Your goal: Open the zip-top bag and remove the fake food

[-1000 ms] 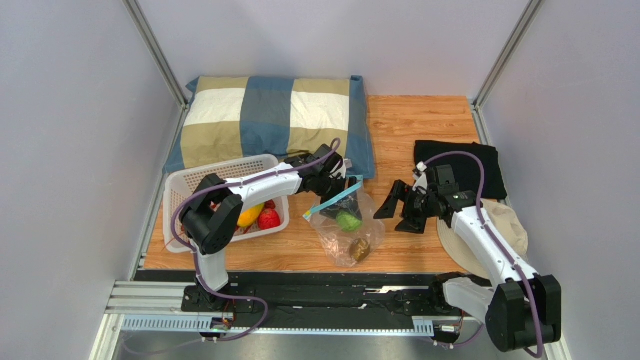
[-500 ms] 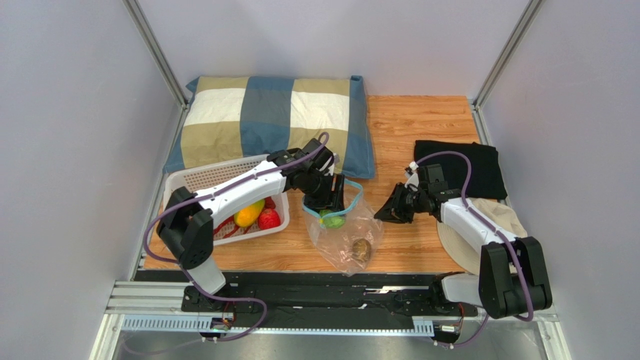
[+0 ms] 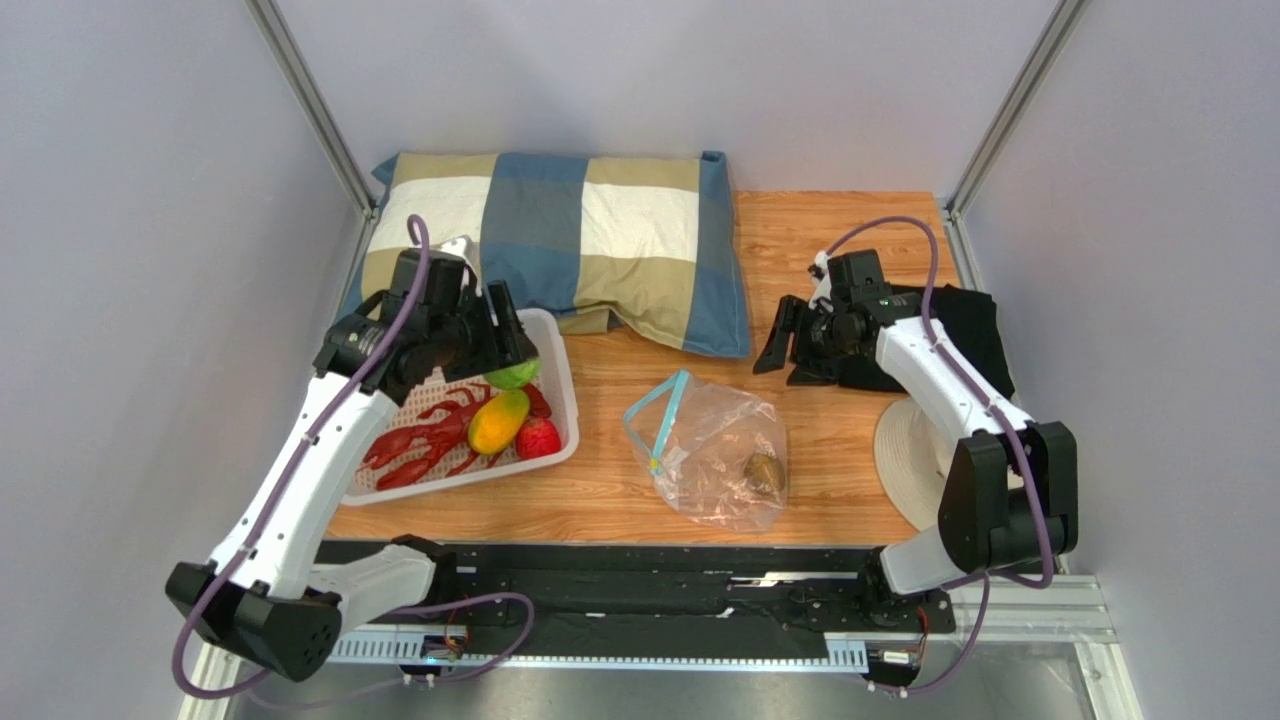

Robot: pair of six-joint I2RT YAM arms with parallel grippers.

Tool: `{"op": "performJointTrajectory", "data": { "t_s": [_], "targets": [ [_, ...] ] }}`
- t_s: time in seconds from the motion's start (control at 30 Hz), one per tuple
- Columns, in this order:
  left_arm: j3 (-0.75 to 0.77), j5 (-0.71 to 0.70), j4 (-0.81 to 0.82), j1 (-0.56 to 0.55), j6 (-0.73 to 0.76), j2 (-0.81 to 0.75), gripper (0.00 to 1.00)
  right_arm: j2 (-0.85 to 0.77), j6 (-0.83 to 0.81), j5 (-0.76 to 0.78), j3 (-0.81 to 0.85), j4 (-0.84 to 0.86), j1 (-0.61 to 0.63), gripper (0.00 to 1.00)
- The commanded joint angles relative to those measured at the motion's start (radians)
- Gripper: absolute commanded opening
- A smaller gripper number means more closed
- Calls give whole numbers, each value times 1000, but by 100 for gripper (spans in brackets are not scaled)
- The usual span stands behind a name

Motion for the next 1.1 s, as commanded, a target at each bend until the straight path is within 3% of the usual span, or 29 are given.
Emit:
{"op": "performJointTrajectory", "data": {
  "t_s": [0.0,0.13,0.17,0.27,0.3,0.43,0.53,0.7,0.8,0.93,1.0,1.07],
  "targets": [
    [-17,81,46,101,31,167,0,-34,-78,146,150,-234,50,74],
    [42,30,95,124,19,325,0,-81,-78,242,241,-336,165,87],
    [58,17,107,127,17,354,0,-92,-77,252,271,-366,187,95],
    [125,-54,104,135,30,459,4,-124,-71,301,322,-428,291,96],
    [136,-72,100,142,42,505,18,-132,-52,315,358,-443,340,96],
    [176,-95,51,155,59,547,57,-130,8,341,420,-480,462,99],
    [156,-99,34,155,59,482,99,-80,55,360,463,-492,543,100],
    [80,-100,-37,153,39,315,99,78,164,545,578,-561,640,100],
    [-4,-13,-38,139,24,178,99,202,181,633,681,-609,690,100],
    [-152,211,46,98,-44,-2,82,317,192,676,727,-627,704,100],
    [-259,364,150,72,-137,-83,67,336,201,685,710,-635,704,100],
    [-324,430,278,32,-199,-118,58,331,207,679,677,-630,706,92]
  ]
}}
